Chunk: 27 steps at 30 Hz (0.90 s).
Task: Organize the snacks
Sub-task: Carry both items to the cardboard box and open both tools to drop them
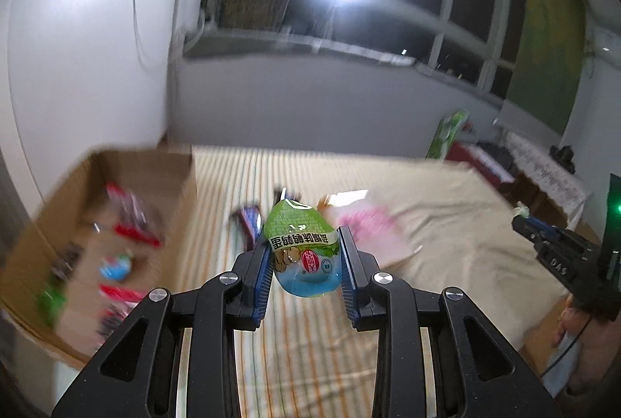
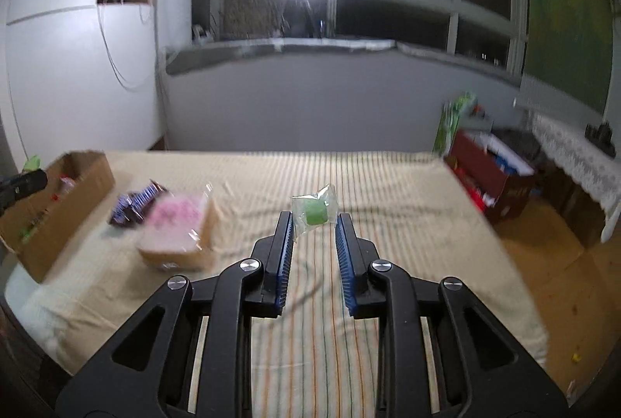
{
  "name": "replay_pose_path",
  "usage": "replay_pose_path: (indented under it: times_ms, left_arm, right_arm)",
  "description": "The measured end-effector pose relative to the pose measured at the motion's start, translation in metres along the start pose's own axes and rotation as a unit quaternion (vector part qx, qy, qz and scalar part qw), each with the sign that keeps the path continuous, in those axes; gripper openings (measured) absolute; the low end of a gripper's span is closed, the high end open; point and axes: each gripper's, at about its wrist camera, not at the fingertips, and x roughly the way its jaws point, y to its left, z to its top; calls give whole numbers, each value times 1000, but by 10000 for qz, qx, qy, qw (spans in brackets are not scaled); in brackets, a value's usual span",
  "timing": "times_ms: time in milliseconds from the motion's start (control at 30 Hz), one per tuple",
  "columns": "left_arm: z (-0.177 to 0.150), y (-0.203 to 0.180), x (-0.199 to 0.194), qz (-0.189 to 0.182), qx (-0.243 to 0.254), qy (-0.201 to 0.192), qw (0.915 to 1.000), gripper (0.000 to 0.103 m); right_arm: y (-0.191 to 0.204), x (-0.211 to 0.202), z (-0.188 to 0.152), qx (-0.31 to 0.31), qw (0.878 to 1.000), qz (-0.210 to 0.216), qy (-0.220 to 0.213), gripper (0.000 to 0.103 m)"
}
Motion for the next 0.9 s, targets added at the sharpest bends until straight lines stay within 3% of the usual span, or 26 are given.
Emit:
replay_pose_path:
  times_ms: [267,567,900]
  left_arm:
    - [17,-8,-42,-159,97,-425,9989,29]
    - [6,-13,-42,-163,136,-325,9992,29]
    - [-22,-16,-76,-224,224,-260,9992,29]
  right_arm:
    - [12,-38,12,-77,9995,29,-295,23]
    - [13,-56,-8,36,9993,156,-327,23]
    - [38,-110,-34,-31,9990,185,-411,23]
